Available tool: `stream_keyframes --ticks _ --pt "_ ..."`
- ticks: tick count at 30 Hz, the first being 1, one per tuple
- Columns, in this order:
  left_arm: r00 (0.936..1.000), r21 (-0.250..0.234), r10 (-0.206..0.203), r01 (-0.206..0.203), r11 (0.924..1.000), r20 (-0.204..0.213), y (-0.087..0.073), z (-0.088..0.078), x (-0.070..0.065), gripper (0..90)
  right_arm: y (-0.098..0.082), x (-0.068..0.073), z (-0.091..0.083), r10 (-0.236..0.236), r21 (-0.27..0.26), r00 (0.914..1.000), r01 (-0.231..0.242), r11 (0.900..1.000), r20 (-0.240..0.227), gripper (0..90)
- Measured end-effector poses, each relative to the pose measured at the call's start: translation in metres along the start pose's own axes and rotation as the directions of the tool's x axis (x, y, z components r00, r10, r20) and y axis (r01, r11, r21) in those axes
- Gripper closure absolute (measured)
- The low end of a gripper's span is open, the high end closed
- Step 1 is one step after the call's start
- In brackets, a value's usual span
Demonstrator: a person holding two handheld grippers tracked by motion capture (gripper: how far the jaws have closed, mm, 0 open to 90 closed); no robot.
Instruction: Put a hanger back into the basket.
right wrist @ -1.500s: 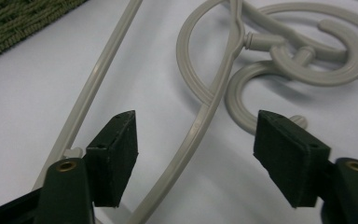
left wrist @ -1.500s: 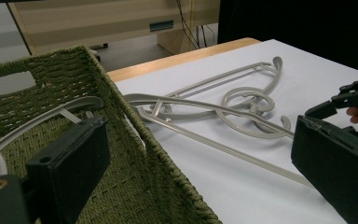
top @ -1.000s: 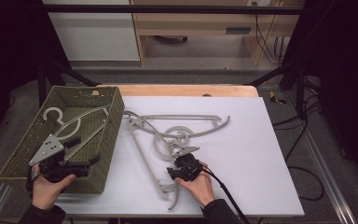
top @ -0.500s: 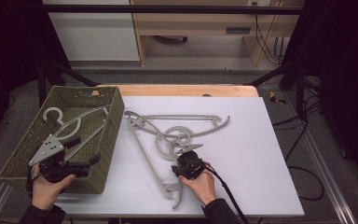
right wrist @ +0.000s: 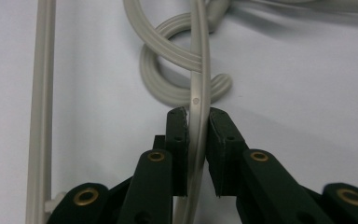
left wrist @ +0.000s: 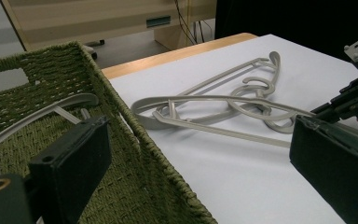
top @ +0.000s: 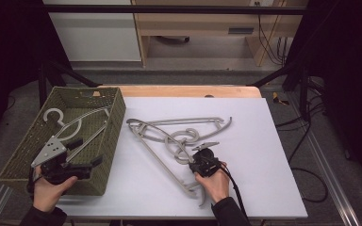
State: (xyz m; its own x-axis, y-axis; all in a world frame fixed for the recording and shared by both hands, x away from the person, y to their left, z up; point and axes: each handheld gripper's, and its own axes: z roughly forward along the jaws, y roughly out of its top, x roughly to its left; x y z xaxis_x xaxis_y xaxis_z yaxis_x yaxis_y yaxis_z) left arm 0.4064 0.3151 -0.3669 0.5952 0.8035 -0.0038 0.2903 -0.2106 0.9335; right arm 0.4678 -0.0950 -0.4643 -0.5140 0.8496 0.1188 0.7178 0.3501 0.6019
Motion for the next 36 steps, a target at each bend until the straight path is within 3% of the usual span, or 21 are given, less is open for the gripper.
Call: stream_keyframes --ticks 7,19,24,30,36 --pt "1.0 0.003 0.0 0.0 1.0 0.002 0.0 0.001 -0.001 5.1 0.0 -0.014 -0.01 0.022 -0.021 0.9996 -0.021 1.0 0.018 82.1" --pt "0.9999 0.007 0.008 -0.009 0.9999 0.007 0.0 0.002 -0.003 5.2 0.004 -0.029 -0.032 0.042 -0.063 0.998 -0.045 0.997 -0.047 82.6" --pt "0.9999 0.008 0.008 -0.008 0.9999 0.011 0.0 0.003 -0.005 5.2 0.004 -0.04 -0.046 0.044 -0.106 0.996 -0.052 0.993 -0.077 82.6" --pt "0.9994 0.008 0.022 -0.023 0.9997 0.025 0.003 0.003 -0.009 5.2 0.006 -0.047 -0.067 -0.006 -0.155 0.9909 -0.015 0.988 -0.135 82.6" --pt "0.9982 0.012 0.035 -0.035 0.9993 0.048 0.008 0.004 -0.016 5.2 0.004 -0.053 -0.083 -0.066 -0.153 0.9854 0.041 0.987 -0.157 82.6"
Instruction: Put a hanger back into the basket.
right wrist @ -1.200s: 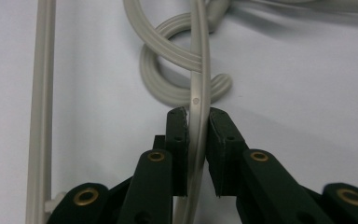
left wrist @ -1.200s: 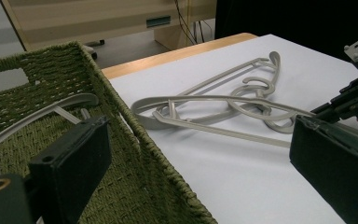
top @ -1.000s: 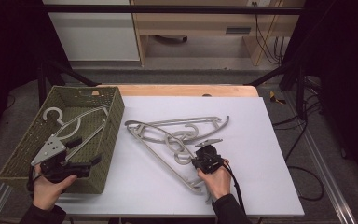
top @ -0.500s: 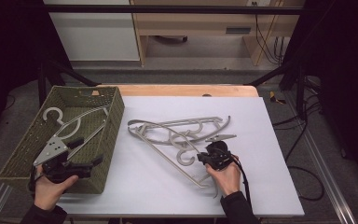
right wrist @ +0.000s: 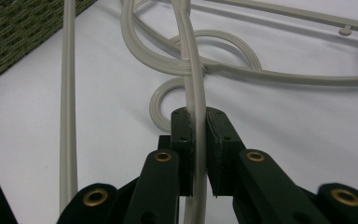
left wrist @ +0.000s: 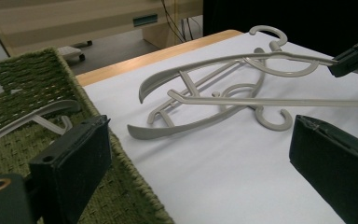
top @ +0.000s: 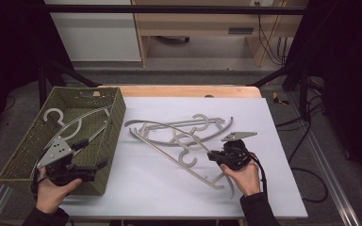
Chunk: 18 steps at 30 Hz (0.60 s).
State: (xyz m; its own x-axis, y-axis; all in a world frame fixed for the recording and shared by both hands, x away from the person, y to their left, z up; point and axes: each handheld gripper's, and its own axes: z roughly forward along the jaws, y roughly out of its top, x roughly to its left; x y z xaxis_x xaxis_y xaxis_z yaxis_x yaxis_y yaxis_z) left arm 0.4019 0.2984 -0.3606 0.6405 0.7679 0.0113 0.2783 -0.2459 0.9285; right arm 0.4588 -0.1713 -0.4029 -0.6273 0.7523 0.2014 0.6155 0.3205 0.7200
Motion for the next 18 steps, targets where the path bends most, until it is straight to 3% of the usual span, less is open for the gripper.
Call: stream_keyframes --ticks 2,8,14,18 --pt "0.9999 0.003 0.005 -0.005 1.0 0.01 0.002 0.001 -0.003 5.2 -0.001 -0.001 -0.005 0.0 0.004 0.9999 0.0 1.0 -0.012 82.6" --pt "0.9988 0.026 0.024 -0.025 0.9994 0.044 0.013 0.008 -0.012 5.2 -0.004 -0.007 -0.015 -0.065 0.001 0.9952 0.065 0.998 -0.074 82.6" --pt "0.9937 0.05 0.06 -0.065 0.9966 0.094 0.028 0.023 -0.024 5.2 -0.006 -0.004 -0.022 -0.13 0.027 0.983 0.134 0.991 -0.13 82.6" --pt "0.9875 0.09 0.099 -0.111 0.9898 0.122 0.036 0.036 -0.034 5.4 -0.008 -0.001 -0.027 -0.16 0.049 0.9731 0.17 0.984 -0.166 82.6"
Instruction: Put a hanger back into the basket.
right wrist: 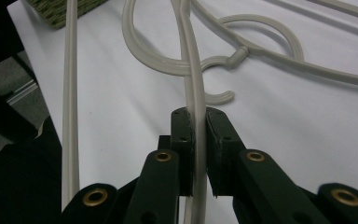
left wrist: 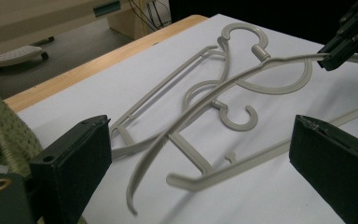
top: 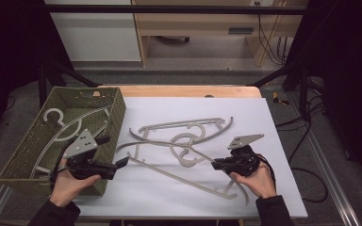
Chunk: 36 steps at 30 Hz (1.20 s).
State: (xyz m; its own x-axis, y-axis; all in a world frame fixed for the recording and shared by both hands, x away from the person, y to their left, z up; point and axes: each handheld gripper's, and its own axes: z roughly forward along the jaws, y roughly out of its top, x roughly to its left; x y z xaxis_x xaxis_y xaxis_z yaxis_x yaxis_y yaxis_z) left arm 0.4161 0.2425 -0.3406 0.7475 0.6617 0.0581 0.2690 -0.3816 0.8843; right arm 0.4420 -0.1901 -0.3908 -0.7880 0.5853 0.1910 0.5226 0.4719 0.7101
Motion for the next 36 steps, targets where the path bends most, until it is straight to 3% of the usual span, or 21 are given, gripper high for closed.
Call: stream_keyframes --ticks 6,12,18,24,29,31,33,36 --pt "0.9973 0.069 0.055 -0.058 0.9959 0.049 0.011 0.02 -0.01 6.9 -0.001 0.003 -0.004 -0.03 0.011 0.9989 0.031 0.999 -0.035 82.6" --pt "0.989 0.133 0.11 -0.122 0.9836 0.099 0.016 0.038 -0.02 9.1 -0.001 0.006 -0.006 -0.06 0.013 0.9957 0.062 0.998 -0.071 82.6" --pt "0.9841 0.177 0.134 -0.153 0.9723 0.117 0.017 0.054 -0.025 13.5 0.001 0.011 -0.002 -0.086 0.03 0.9924 0.089 0.996 -0.089 82.6" --pt "0.9679 0.249 0.191 -0.227 0.9414 0.164 0.013 0.07 -0.031 21.9 0.003 0.017 0.001 -0.098 0.039 0.9884 0.104 0.994 -0.115 82.5" --pt "0.9498 0.304 0.242 -0.294 0.9062 0.198 0.007 0.081 -0.037 29.6 0.004 0.019 0.001 -0.105 0.045 0.9866 0.112 0.993 -0.124 82.6" --pt "0.9464 0.306 0.25 -0.305 0.9019 0.204 0.005 0.083 -0.038 32.9 0.004 0.02 0.003 -0.109 0.046 0.9856 0.115 0.992 -0.129 82.5" --pt "0.9395 0.318 0.262 -0.323 0.8914 0.221 0.004 0.084 -0.038 39.1 0.004 0.021 0.004 -0.121 0.054 0.9837 0.129 0.99 -0.133 82.6" --pt "0.9387 0.328 0.263 -0.326 0.8865 0.223 0.003 0.084 -0.038 47.2 0.004 0.021 0.005 -0.122 0.055 0.9836 0.13 0.99 -0.133 82.5"
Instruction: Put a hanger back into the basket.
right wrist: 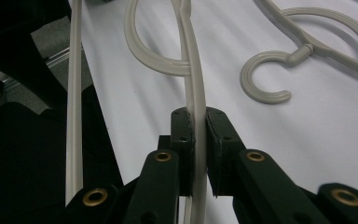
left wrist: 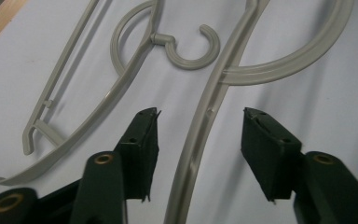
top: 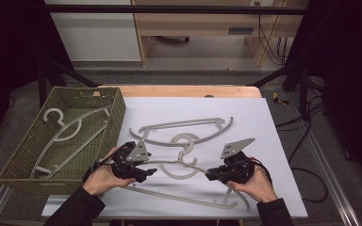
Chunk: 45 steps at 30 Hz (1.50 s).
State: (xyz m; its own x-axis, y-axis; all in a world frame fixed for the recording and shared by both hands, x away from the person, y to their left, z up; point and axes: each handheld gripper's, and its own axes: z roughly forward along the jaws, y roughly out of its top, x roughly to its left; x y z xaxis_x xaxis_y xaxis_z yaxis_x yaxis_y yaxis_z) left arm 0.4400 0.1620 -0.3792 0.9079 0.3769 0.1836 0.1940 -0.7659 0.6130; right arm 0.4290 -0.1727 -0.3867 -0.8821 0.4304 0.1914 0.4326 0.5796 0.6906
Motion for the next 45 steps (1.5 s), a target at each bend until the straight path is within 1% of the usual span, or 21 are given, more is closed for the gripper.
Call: stream_keyframes --ticks 2,4,9,10,13,17,19,22,23,24,26,27,28,33,36,38,39,40,42,43,45 --pt "1.0 0.005 -0.001 0.001 1.0 0.0 -0.001 0.001 0.0 51.9 0.0 0.001 0.0 0.0 0.005 1.0 0.0 1.0 -0.006 82.5" --pt "0.9999 0.022 0.015 -0.015 0.9996 0.001 -0.001 0.001 0.001 57.1 0.0 0.001 0.001 -0.001 0.008 0.9999 0.001 1.0 -0.011 82.5" --pt "0.9998 0.034 0.018 -0.018 0.9993 0.013 -0.003 0.002 -0.001 67.6 0.001 0.002 0.003 -0.008 0.016 0.9998 0.009 1.0 -0.016 82.5" --pt "0.9994 0.05 0.032 -0.032 0.9982 0.014 -0.003 0.002 0.0 70.4 0.001 0.002 0.003 -0.014 0.012 0.9997 0.014 1.0 -0.021 82.5" --pt "0.9995 0.048 0.022 -0.023 0.9986 0.024 -0.005 0.004 -0.002 74.4 0.001 0.002 0.003 -0.02 0.016 0.9996 0.02 1.0 -0.022 82.5" --pt "0.9991 0.059 0.03 -0.032 0.9978 0.03 -0.006 0.005 -0.005 75.6 0.001 0.003 0.004 -0.02 0.025 0.9995 0.02 0.999 -0.024 82.5" --pt "0.9986 0.071 0.044 -0.046 0.9964 0.028 -0.006 0.004 -0.005 76.3 0.001 0.002 0.004 -0.023 0.029 0.9994 0.024 0.999 -0.026 82.3" --pt "0.9988 0.068 0.041 -0.043 0.9968 0.025 -0.006 0.004 -0.008 76.9 0.001 0.001 0.005 -0.021 0.023 0.999 0.022 0.999 -0.038 82.1" --pt "0.9987 0.071 0.046 -0.048 0.9964 0.023 -0.006 0.003 -0.008 77.1 0.001 0.001 0.005 -0.024 0.026 0.9992 0.025 0.999 -0.033 82.0" --pt "0.9989 0.064 0.038 -0.039 0.9972 0.028 -0.007 0.003 -0.009 77.3 0.001 0.001 0.005 -0.028 0.026 0.9992 0.028 0.999 -0.028 82.0" --pt "0.9983 0.073 0.051 -0.053 0.9959 0.029 -0.007 0.002 -0.01 77.8 0.001 0.001 0.005 -0.034 0.023 0.999 0.035 0.999 -0.028 81.7" --pt "0.9985 0.063 0.039 -0.041 0.9972 0.038 -0.008 0.002 -0.011 78.1 0.001 0.001 0.005 -0.039 0.022 0.9988 0.04 0.999 -0.029 81.5" --pt "0.9979 0.072 0.05 -0.053 0.996 0.042 -0.008 0.001 -0.01 78.4 0.001 0.0 0.005 -0.039 0.023 0.9989 0.04 0.999 -0.027 81.2" --pt "0.9973 0.074 0.059 -0.062 0.9954 0.044 -0.008 0.001 -0.014 79.9 0.0 -0.001 0.004 -0.04 0.015 0.9992 0.04 0.999 -0.01 79.1" --pt "0.9972 0.058 0.059 -0.061 0.9965 0.046 -0.008 0.0 -0.017 81.0 0.0 -0.002 0.003 -0.042 0.003 0.9991 0.042 0.999 0.01 77.4" --pt "0.9972 0.042 0.052 -0.054 0.9976 0.053 -0.009 -0.002 -0.02 81.7 0.0 -0.002 0.002 -0.021 -0.015 0.9993 0.022 1.0 0.03 75.8" --pt "0.997 0.045 0.056 -0.058 0.9973 0.054 -0.009 -0.003 -0.02 82.0 0.0 -0.003 0.002 -0.025 -0.026 0.999 0.026 0.999 0.037 74.9" --pt "0.9977 0.03 0.044 -0.045 0.9985 0.051 -0.009 -0.003 -0.022 82.2 -0.001 -0.003 0.0 -0.021 -0.029 0.9988 0.023 0.999 0.045 73.6" --pt "0.9977 0.03 0.046 -0.048 0.9984 0.049 -0.009 -0.004 -0.022 82.3 -0.001 -0.002 -0.001 -0.025 -0.059 0.9977 0.029 0.998 0.062 71.2" --pt "0.9982 0.024 0.042 -0.044 0.9988 0.042 -0.01 -0.005 -0.023 82.3 -0.001 -0.003 -0.002 -0.028 -0.082 0.9981 0.032 0.996 0.054 69.6" --pt "0.999 0.011 0.018 -0.018 0.9998 0.041 -0.01 -0.005 -0.023 82.4 -0.001 -0.003 -0.006 -0.022 -0.121 0.9974 0.03 0.992 0.069 67.4"
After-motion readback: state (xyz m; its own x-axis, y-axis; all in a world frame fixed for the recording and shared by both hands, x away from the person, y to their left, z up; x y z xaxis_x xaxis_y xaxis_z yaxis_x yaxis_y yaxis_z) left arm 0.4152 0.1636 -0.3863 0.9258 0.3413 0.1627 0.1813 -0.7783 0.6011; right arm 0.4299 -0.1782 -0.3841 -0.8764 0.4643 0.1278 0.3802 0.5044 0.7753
